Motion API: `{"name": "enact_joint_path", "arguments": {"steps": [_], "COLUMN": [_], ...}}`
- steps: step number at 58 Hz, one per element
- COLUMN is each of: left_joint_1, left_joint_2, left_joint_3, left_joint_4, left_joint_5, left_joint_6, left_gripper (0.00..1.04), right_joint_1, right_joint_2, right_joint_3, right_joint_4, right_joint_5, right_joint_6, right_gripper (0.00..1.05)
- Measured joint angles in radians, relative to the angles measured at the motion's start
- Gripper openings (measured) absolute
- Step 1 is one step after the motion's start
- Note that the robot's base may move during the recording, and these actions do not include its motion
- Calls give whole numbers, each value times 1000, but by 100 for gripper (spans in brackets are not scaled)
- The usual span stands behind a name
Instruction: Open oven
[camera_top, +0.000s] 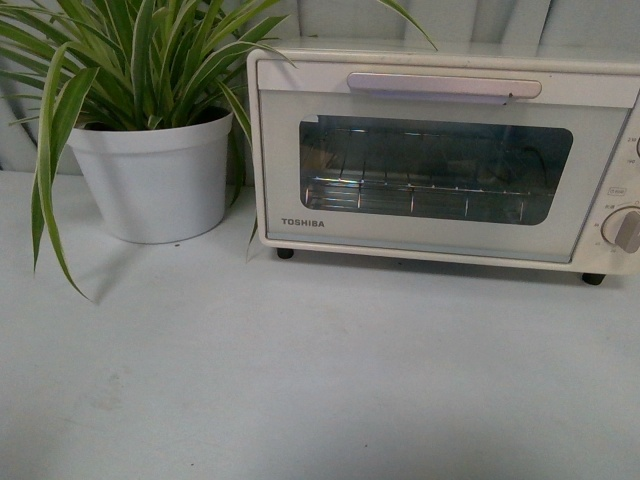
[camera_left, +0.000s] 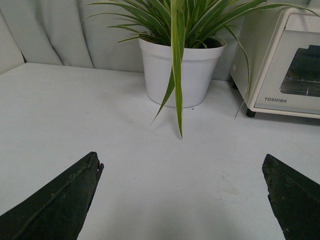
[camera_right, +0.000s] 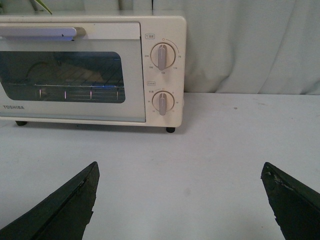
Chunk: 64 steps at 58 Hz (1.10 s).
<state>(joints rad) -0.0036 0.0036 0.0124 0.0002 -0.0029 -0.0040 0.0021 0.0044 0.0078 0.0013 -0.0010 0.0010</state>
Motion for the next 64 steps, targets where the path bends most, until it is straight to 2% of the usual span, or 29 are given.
{"name": "enact_joint_path", "arguments": {"steps": [42, 43, 47, 49, 55, 64], "left_joint_1": [0, -5, -61, -87, -152, -277], "left_joint_2": [1, 4, 76, 125, 285, 631], "left_joint_3": [0, 1, 29, 41, 82, 190], "left_joint_4": [-1, -5, -58, -51, 24, 252], "left_joint_5": [-5, -18, -172, -205, -178, -169], "left_joint_6": [0, -10, -109, -162, -319, -619], "left_gripper": [98, 98, 98, 98, 98, 98], "right_joint_1": [0, 0, 0, 0, 0, 0], "right_joint_2": [0, 0, 0, 0, 0, 0], "right_joint_3": [0, 0, 0, 0, 0, 0], "right_joint_4": [0, 0, 0, 0, 0, 0], "right_joint_5": [0, 0, 0, 1, 0, 1], "right_joint_6": [0, 0, 0, 0, 0, 0], "right_gripper": [95, 95, 95, 95, 95, 95]}}
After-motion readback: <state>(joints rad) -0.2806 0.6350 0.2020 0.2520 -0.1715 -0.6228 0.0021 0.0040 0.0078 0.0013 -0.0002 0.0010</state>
